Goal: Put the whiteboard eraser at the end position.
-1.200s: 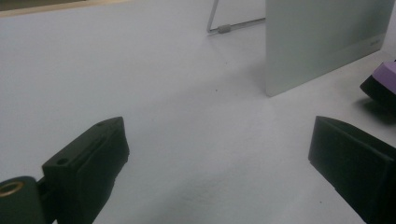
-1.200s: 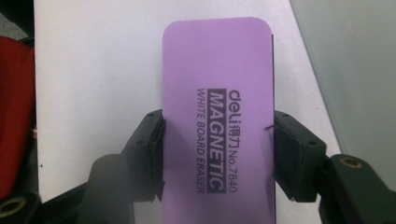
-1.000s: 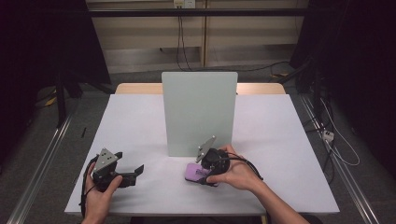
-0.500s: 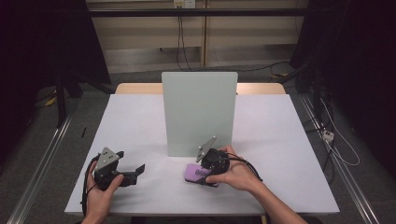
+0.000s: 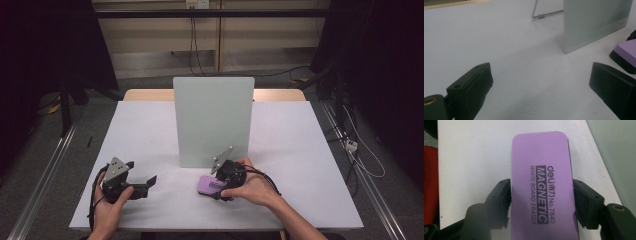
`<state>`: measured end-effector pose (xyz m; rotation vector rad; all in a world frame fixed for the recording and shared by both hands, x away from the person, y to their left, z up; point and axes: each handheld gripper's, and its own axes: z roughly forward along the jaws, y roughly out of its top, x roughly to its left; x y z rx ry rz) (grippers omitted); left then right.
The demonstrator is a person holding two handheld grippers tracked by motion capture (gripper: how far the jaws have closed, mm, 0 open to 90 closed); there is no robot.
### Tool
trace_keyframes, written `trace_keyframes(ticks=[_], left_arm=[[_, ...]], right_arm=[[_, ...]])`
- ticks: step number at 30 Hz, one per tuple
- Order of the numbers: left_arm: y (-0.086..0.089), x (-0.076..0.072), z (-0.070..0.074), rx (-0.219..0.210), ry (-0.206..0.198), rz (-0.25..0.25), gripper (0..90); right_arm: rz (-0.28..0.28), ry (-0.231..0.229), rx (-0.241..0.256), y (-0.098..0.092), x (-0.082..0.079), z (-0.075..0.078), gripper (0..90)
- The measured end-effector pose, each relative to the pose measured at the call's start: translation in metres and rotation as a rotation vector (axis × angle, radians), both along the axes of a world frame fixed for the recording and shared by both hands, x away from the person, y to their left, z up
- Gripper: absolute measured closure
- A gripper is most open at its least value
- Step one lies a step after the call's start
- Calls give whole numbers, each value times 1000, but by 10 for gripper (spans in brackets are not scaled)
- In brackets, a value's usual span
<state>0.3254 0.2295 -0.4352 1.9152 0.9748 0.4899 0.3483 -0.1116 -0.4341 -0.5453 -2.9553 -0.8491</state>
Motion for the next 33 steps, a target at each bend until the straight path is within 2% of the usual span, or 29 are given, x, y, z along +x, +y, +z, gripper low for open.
trace_keyframes(ticks=[6,7,9,11,15,19,22,25,28,33], left_arm=[[0,1,0,-4,0,7,47],[0,1,0,-14,0,8,47],[-1,2,0,-7,1,3,47],[-2,2,0,-7,0,1,47],[-3,3,0,-5,3,-6,47],[-4,4,0,-6,3,-7,46],[-5,4,0,-1,1,-8,46],[-6,4,0,-1,4,-13,47],[-6,4,0,0,5,-15,47],[-7,5,-1,-2,7,-14,46]], right_arm=[[-39,-1,23,-3,1,1,198],[-47,2,22,-4,1,1,183],[-52,-4,28,-6,0,2,171],[-59,-12,46,-8,0,4,118],[-67,-27,67,-12,-1,9,96],[-101,-38,92,-18,-5,10,94],[-138,-64,121,-26,-9,12,79],[-195,-68,137,-36,-10,14,82],[-245,-79,193,-48,-13,16,83],[-363,-121,238,-68,-16,17,82]])
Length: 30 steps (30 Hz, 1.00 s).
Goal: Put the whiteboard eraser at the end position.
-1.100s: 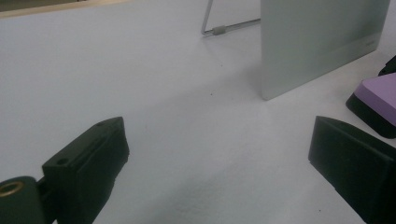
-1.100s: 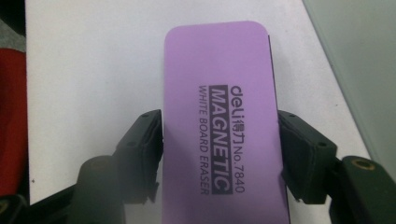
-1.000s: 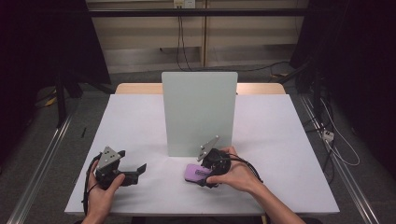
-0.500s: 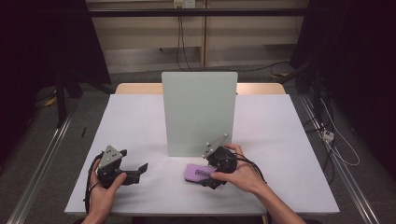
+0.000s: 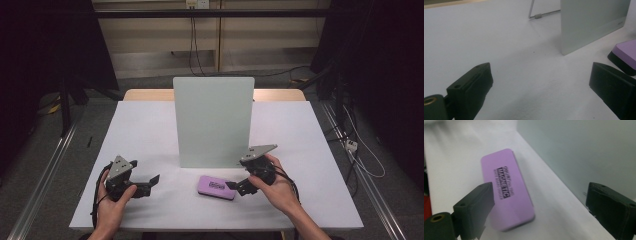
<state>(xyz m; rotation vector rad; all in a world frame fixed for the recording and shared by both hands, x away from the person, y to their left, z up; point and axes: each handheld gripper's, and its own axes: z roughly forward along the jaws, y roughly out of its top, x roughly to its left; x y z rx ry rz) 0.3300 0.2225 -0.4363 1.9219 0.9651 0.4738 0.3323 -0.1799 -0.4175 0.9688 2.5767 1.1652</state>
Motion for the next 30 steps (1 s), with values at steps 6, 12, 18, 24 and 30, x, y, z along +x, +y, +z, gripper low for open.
trace_keyframes(ticks=[6,12,18,24,30], left_arm=[[0,0,0,-5,1,7,46],[1,0,-1,-9,9,16,48],[1,0,0,-12,6,22,47],[0,-1,-1,-15,9,29,47],[1,-3,0,-17,8,33,48]], right_arm=[[-109,-39,45,-20,-6,-2,97],[-212,-63,56,-38,-12,-7,101],[-283,-69,75,-60,-19,-12,97],[-359,-102,77,-78,-29,-18,60],[-399,-98,97,-92,-41,-25,67]])
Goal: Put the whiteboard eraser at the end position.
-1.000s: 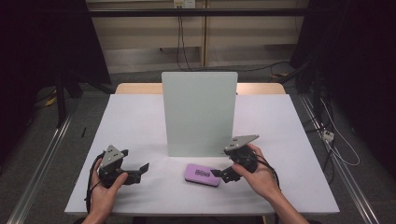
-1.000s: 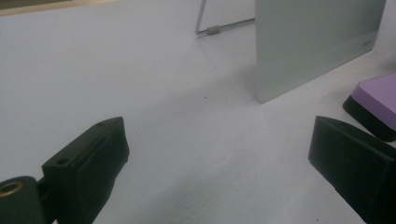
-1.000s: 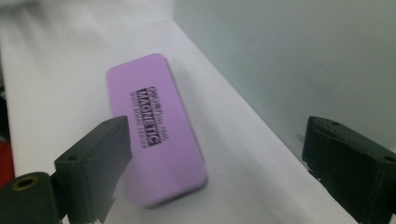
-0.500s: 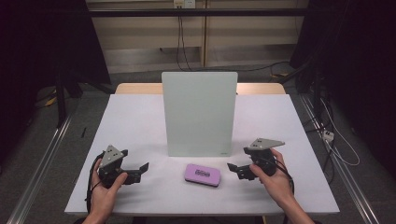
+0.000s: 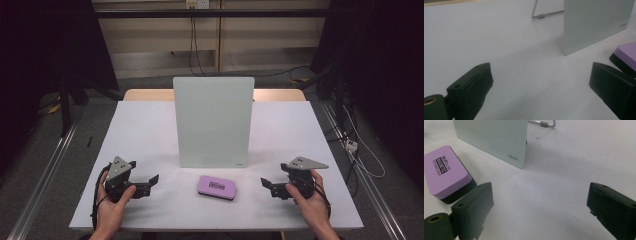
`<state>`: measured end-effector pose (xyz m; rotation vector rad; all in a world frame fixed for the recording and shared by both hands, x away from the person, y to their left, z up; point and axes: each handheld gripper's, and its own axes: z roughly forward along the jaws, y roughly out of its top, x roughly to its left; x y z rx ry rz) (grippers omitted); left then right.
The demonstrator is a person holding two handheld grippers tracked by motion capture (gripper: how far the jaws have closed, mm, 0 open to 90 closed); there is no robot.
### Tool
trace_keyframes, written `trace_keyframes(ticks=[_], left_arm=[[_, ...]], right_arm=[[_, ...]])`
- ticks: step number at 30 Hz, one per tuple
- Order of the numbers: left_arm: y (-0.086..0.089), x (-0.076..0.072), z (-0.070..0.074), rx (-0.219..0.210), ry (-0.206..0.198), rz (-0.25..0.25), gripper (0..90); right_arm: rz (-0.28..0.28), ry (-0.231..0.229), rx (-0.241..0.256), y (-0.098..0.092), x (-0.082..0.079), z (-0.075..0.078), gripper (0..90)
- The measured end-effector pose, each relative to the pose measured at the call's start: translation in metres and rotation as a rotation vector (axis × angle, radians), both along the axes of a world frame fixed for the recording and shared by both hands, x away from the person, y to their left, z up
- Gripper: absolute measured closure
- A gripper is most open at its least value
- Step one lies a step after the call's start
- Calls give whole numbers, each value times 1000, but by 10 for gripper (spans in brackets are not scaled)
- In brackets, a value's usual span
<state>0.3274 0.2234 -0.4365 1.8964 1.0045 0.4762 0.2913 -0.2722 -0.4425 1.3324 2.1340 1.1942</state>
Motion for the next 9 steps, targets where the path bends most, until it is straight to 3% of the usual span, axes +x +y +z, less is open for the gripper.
trace_keyframes(ticks=[9], left_arm=[[4,2,0,-5,6,7,47]], right_arm=[[-23,-14,-2,-6,-5,-1,64]])
